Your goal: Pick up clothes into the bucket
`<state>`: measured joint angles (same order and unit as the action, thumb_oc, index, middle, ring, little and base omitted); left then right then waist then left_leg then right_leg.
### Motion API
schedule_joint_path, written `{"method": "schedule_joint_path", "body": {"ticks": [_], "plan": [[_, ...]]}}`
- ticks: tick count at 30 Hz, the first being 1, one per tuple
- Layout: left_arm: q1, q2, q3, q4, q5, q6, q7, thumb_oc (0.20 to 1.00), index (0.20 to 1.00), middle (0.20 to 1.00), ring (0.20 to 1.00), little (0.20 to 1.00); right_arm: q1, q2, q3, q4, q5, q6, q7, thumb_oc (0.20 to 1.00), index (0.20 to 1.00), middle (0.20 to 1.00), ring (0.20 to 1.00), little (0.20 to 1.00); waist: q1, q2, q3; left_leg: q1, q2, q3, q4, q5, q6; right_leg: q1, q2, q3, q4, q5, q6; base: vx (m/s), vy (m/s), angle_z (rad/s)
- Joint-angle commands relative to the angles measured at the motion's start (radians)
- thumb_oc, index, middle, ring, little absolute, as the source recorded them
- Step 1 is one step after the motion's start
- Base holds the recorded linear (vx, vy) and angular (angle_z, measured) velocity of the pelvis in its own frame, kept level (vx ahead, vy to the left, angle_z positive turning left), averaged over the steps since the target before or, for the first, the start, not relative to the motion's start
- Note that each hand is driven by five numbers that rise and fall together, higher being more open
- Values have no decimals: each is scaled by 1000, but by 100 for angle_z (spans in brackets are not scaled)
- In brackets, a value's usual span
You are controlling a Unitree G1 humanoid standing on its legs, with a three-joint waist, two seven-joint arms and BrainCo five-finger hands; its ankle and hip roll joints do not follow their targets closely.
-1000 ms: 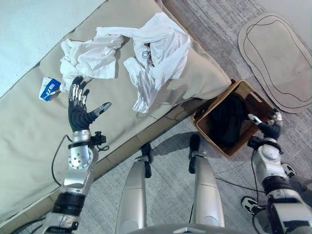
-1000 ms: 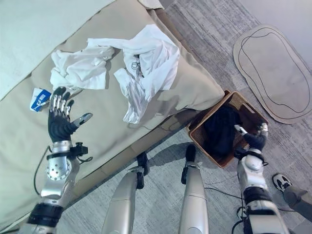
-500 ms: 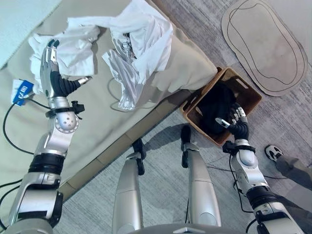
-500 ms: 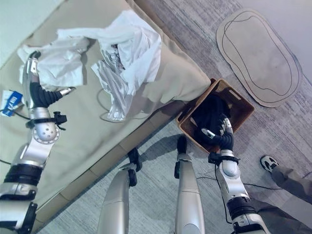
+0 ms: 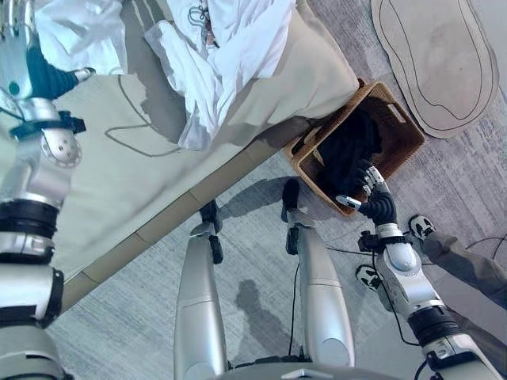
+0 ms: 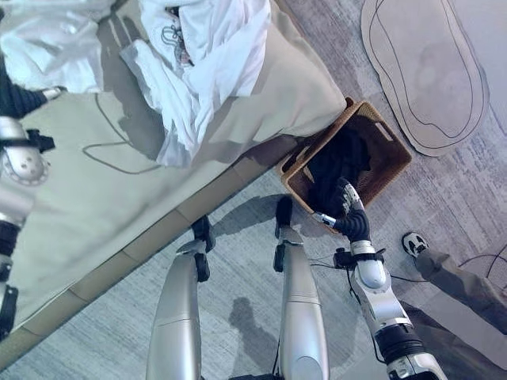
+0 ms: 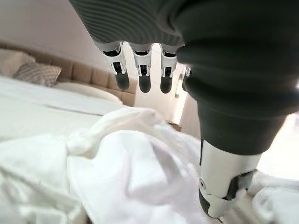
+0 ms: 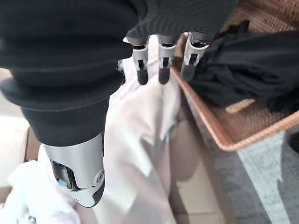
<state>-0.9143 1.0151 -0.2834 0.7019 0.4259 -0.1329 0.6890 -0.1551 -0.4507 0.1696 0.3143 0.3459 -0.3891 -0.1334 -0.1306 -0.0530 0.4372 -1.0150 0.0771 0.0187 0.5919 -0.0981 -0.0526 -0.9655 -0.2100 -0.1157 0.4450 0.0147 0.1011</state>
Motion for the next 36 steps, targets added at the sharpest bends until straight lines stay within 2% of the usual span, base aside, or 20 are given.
{"method": "schedule_joint_path", "body": {"ticks": [1,4,8,11,14,19,20,21,22,23,27,31,36], "plan": [[-78,91,-22,87,15,47,26,1000,1000,1000,1000,1000,75,-31,14,-91,49,-62,16,1000,1000,1000,1000,1000,-11,-18,-54,-80,16,-38,18,-1,-19,55,-97,2,-126,83,126,0,0,0],[-187,110,-103,114,8,43,21,1000,1000,1000,1000,1000,75,-23,24,-89,57,-60,19,1000,1000,1000,1000,1000,-13,-28,-53,-98,15,-40,19,0,-20,55,-99,-13,-155,100,134,0,0,0],[-236,144,-160,139,21,37,20,1000,1000,1000,1000,1000,78,-20,39,-87,74,-68,36,1000,1000,1000,1000,1000,-15,-29,-62,-107,13,-49,17,1,-19,57,-99,-23,-173,108,139,7,3,1],[-313,155,-248,172,29,31,2,1000,1000,1000,1000,1000,79,-24,49,-85,87,-70,49,1000,1000,1000,1000,1000,-20,-30,-71,-112,18,-47,17,0,-19,58,-100,-28,-181,113,141,0,0,0],[-381,168,-371,239,44,12,-100,1000,1000,1000,1000,1000,67,-34,55,-78,85,-68,57,1000,1000,1000,1000,1000,-26,-24,-74,-113,20,-42,10,2,-17,61,-99,-31,-200,122,143,1,10,0],[-451,162,-462,283,42,-14,-184,1000,1000,1000,1000,1000,62,-30,47,-73,81,-63,67,1000,1000,1000,1000,1000,-32,-22,-74,-117,22,-38,1,7,-14,56,-97,-28,-215,132,143,-3,21,-1],[-453,179,-504,275,71,-28,-210,555,555,555,555,555,68,-33,37,-74,80,-64,75,1000,1000,1000,1000,1000,-35,-20,-74,-119,22,-34,-2,7,-13,52,-95,-27,-220,136,144,-6,34,-3],[-454,179,-506,275,71,-29,-210,464,464,464,464,464,68,-32,37,-75,81,-64,75,1000,1000,1000,1000,1000,-35,-21,-74,-119,22,-34,-2,7,-13,52,-95,-27,-221,136,144,-7,37,-4],[-446,182,-513,279,75,-30,-231,200,200,200,200,200,71,-33,32,-75,87,-63,81,1000,1000,1000,1000,1000,-35,-19,-74,-121,21,-31,-1,7,-14,49,-94,-25,-222,138,145,-3,35,-4],[-427,185,-511,263,69,-42,-274,200,200,200,200,200,81,-33,16,-72,95,-61,87,1000,1000,1000,1000,1000,-36,-16,-75,-122,22,-28,-2,6,-12,46,-96,-23,-223,140,146,-3,35,-3],[-402,181,-485,252,48,-45,-298,200,200,200,200,200,91,-24,1,-55,107,-57,97,1000,1000,1000,1000,1000,-38,-13,-78,-123,23,-26,0,5,-10,41,-99,-21,-222,142,148,-1,9,-2],[-356,174,-435,276,27,-59,-306,200,200,200,200,200,91,-21,1,-49,109,-52,108,1000,1000,1000,1000,1000,-39,-10,-85,-117,24,-20,-2,8,-10,40,-101,-19,-219,144,147,0,0,0],[-291,171,-373,226,8,-67,-312,200,200,200,200,200,85,-8,1,-41,105,-49,106,1000,1000,1000,1000,1000,-30,-3,-88,-98,21,-21,-19,15,-12,51,-104,-23,-217,144,147,0,0,0]]}}
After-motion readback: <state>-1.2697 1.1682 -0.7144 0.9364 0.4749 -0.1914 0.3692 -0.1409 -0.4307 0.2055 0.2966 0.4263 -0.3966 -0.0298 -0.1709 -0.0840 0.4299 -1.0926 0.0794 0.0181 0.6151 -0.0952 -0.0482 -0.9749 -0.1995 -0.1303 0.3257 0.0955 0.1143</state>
